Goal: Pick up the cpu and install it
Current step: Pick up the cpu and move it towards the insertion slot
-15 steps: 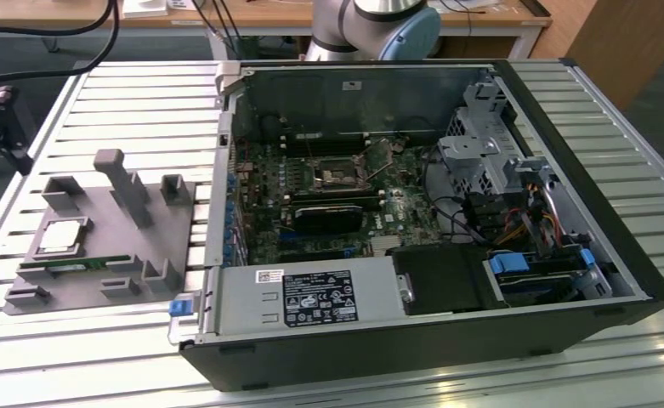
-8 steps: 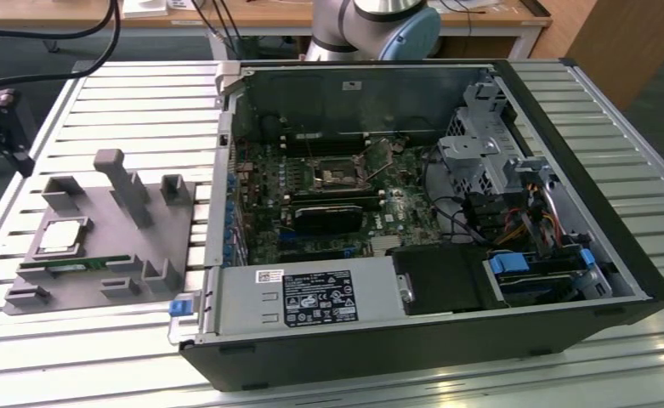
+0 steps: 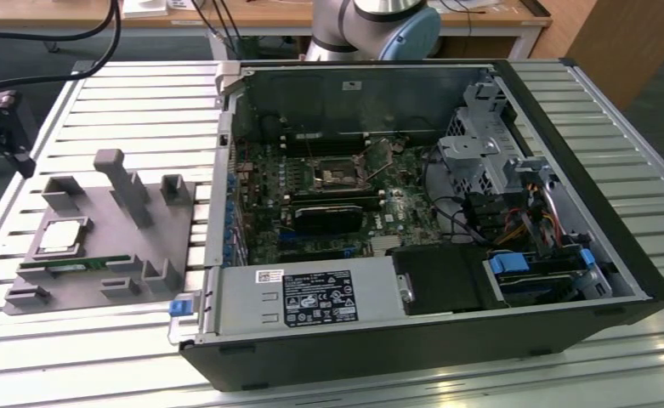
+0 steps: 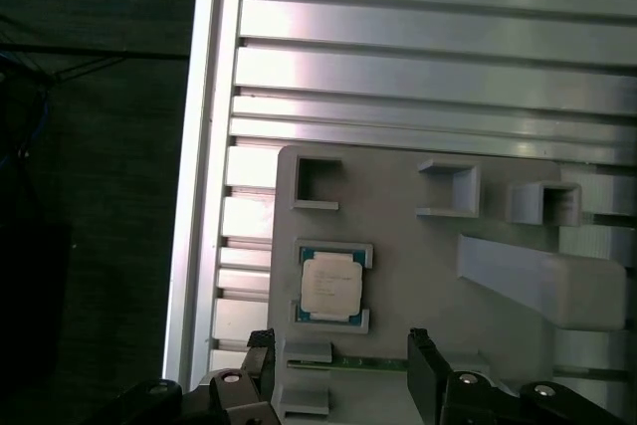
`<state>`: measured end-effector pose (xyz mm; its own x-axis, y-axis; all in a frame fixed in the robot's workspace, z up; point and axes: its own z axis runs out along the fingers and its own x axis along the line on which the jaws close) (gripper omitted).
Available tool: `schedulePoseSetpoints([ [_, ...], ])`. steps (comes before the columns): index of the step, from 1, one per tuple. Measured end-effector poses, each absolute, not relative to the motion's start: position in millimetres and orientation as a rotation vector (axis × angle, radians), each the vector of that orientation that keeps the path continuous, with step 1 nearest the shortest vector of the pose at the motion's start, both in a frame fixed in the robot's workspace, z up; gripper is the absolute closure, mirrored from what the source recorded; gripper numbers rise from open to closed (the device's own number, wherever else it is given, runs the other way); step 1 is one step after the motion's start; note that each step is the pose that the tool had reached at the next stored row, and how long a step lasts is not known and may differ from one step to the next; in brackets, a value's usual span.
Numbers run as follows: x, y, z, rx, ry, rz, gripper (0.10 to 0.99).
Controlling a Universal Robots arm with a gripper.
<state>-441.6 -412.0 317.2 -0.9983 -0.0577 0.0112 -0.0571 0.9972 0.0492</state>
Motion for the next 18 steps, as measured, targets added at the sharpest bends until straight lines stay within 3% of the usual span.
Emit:
schedulePoseSetpoints([
  [18, -442, -412, 305, 0.090, -3.127, -0.077, 0.443],
])
